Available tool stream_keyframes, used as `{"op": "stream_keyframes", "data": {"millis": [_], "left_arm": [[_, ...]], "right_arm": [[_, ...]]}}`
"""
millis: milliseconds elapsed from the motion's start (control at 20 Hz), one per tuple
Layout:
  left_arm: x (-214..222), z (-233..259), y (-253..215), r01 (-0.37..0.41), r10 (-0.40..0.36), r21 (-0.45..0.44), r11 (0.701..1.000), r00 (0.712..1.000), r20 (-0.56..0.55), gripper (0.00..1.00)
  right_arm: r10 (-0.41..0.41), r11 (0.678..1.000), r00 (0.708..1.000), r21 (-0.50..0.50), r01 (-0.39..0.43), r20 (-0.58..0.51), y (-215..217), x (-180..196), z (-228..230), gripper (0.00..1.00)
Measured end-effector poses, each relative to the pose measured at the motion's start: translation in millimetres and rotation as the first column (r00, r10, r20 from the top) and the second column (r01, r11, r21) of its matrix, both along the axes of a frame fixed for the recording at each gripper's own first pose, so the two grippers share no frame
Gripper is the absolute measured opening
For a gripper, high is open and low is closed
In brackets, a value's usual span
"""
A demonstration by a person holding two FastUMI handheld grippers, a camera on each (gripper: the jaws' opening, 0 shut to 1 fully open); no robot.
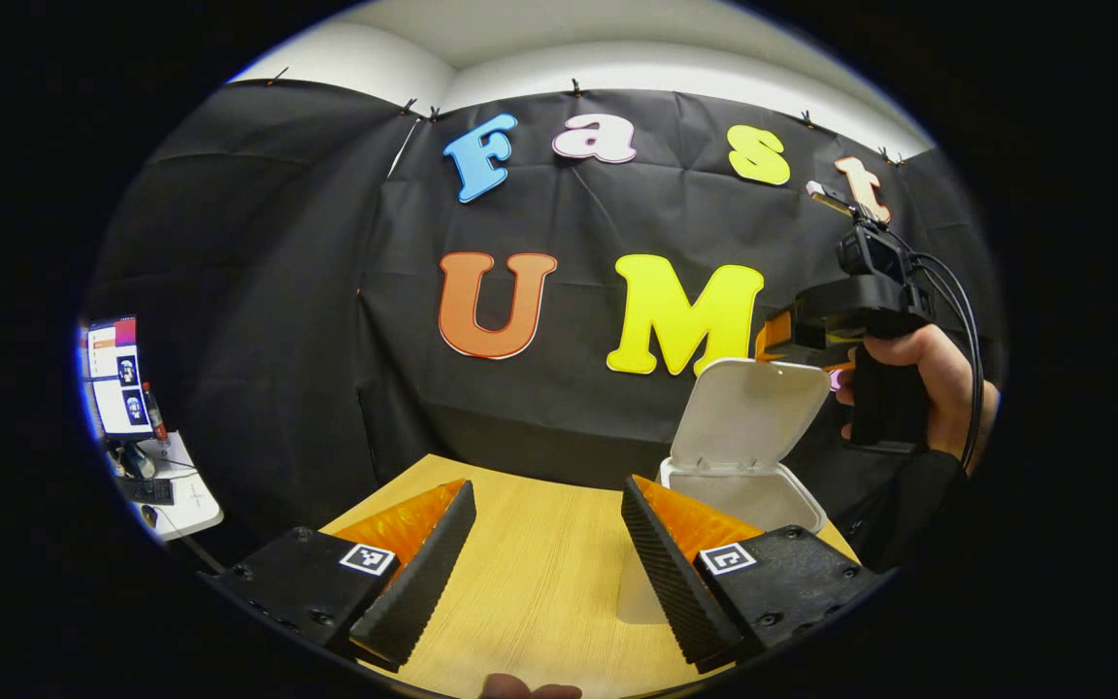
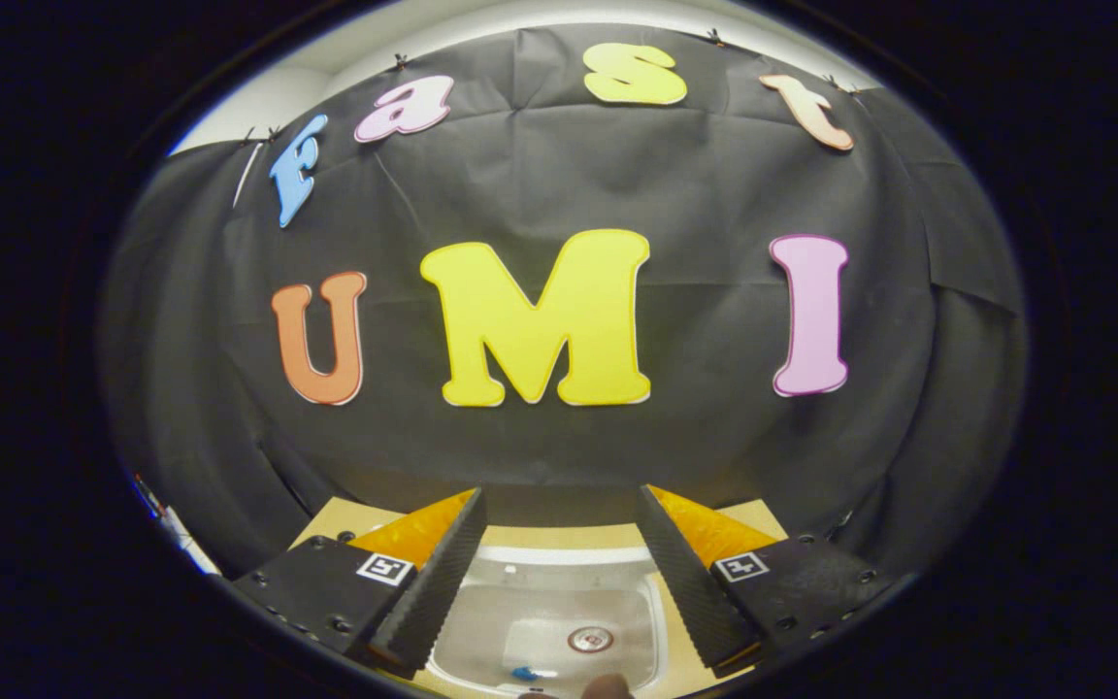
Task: Press the lid of the desktop garbage bin to open it, pick up the crumpled paper on the desktop and throw it into the bin, then pick up the pop can on the desktop and drop it into the bin, and finally close the garbage bin lid.
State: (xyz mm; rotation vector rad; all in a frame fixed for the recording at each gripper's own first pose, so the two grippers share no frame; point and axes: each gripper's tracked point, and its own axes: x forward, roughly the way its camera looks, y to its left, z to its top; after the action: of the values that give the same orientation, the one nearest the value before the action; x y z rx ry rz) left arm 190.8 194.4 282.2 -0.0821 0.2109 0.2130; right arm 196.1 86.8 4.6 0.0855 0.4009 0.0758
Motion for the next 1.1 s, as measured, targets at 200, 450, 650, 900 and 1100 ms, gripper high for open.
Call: {"op": "stream_keyframes", "data": {"millis": [200,450,650,900,1100], "left_arm": [[-7,3,-6,0.045,-0.045,0.005,0.999,0.999,0.009,0.98],[-16,5,-11,0.086,-0.086,0.010,0.996,0.996,0.012,0.98],[-20,1,-16,0.118,-0.118,0.019,0.993,0.993,-0.003,1.00],[-25,2,-20,0.137,-0.137,0.021,0.990,0.991,-0.010,0.98],[-28,1,-20,0.142,-0.141,0.030,0.989,0.990,-0.013,0.97]], "right_arm": [[-0.006,1.000,0.998,0.001,0.006,-0.062,-5,-39,-35,0.96],[0.014,1.000,0.992,-0.021,-0.017,-0.126,-3,-81,-84,0.96],[0.029,0.999,0.988,-0.031,-0.034,-0.151,-4,-97,-114,0.97],[0.029,0.998,0.986,-0.058,-0.039,-0.163,-5,-102,-135,0.96],[0.031,0.997,0.984,-0.069,-0.044,-0.173,-4,-102,-145,0.94]]}}
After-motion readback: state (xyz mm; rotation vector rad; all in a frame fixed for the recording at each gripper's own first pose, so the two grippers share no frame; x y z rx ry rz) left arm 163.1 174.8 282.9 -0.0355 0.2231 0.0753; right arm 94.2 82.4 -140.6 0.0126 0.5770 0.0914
